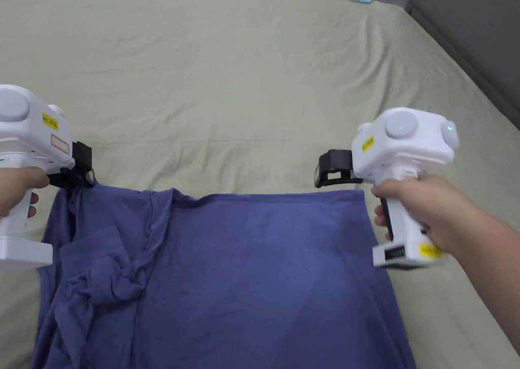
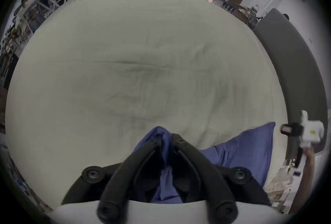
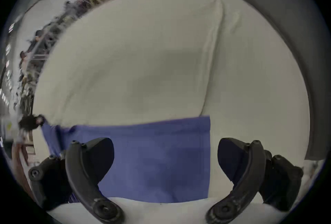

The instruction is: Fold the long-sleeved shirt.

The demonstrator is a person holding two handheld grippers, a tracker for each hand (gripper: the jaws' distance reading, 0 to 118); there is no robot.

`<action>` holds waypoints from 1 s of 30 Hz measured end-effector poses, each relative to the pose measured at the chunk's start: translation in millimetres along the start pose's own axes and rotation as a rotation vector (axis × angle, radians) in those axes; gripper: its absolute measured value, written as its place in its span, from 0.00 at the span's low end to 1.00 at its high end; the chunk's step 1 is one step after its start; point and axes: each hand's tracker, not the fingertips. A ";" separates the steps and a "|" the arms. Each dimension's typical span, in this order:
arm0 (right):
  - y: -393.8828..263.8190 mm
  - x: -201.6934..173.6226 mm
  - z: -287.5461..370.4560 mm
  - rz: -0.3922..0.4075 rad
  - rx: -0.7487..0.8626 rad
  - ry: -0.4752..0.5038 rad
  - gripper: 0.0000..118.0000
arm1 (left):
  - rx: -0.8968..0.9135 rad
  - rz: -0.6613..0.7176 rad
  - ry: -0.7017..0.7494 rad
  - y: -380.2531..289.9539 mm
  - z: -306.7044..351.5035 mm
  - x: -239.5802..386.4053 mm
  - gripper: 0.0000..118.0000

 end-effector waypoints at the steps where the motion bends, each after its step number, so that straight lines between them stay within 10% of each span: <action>1: 13.4 10.2 -14.3 -0.024 -0.071 -0.015 0.93 | 0.003 0.009 -0.009 0.8 -0.2 -0.9 0.06; 3: 18.2 17.0 -35.9 -0.075 -0.149 -0.096 0.87 | -0.002 0.005 -0.009 2.5 -2.6 -0.9 0.06; 5: 13.8 24.8 -39.5 -0.126 -0.121 -0.117 0.43 | -0.013 -0.025 0.008 2.6 -6.1 -0.8 0.06; 8: 1.3 30.5 -26.2 -0.104 -0.093 -0.086 0.28 | -0.020 -0.036 0.006 0.9 -9.1 -5.0 0.06; 9: 7.7 28.1 -22.8 -0.051 -0.082 -0.102 0.01 | -0.020 -0.032 0.004 0.3 -8.7 -7.0 0.06; 30: -269.0 79.8 137.5 0.200 0.151 0.004 0.00 | -0.024 -0.210 -0.060 -212.9 136.1 0.4 0.06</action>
